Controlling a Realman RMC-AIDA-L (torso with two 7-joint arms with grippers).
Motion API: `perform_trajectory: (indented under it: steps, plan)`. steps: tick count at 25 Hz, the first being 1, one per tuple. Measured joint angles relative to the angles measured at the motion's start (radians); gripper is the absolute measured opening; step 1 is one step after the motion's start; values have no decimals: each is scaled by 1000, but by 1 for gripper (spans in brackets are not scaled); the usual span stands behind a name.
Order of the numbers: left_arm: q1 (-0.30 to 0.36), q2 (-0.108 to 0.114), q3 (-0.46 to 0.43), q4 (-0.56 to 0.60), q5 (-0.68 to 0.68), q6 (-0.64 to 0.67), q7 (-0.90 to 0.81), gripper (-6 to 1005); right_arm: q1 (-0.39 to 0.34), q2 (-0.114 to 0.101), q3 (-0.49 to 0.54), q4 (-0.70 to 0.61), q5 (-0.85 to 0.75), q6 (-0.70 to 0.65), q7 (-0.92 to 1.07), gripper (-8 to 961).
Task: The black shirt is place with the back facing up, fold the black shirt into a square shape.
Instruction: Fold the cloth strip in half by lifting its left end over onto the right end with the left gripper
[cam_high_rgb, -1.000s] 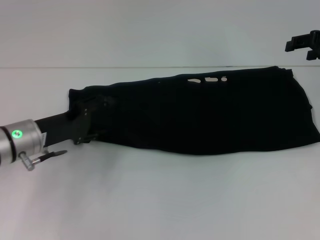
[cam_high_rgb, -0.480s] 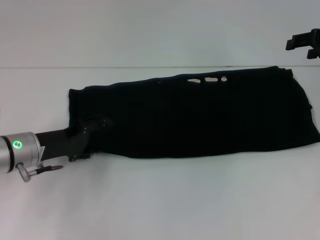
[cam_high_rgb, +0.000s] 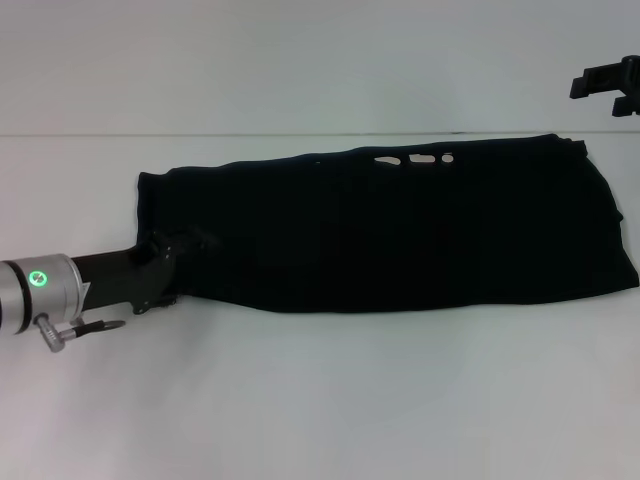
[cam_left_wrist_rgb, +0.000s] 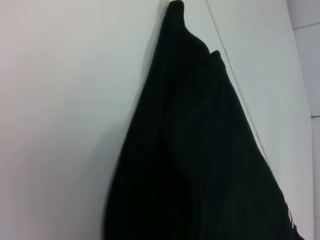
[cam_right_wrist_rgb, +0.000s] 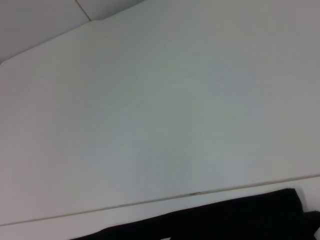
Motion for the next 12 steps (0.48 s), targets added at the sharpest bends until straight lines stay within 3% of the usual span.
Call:
perform_trajectory:
  steps: [12]
  plan:
    - [1,1,13,3,2,2,52,489,-5,-3,1,1,8,-1,-3,757]
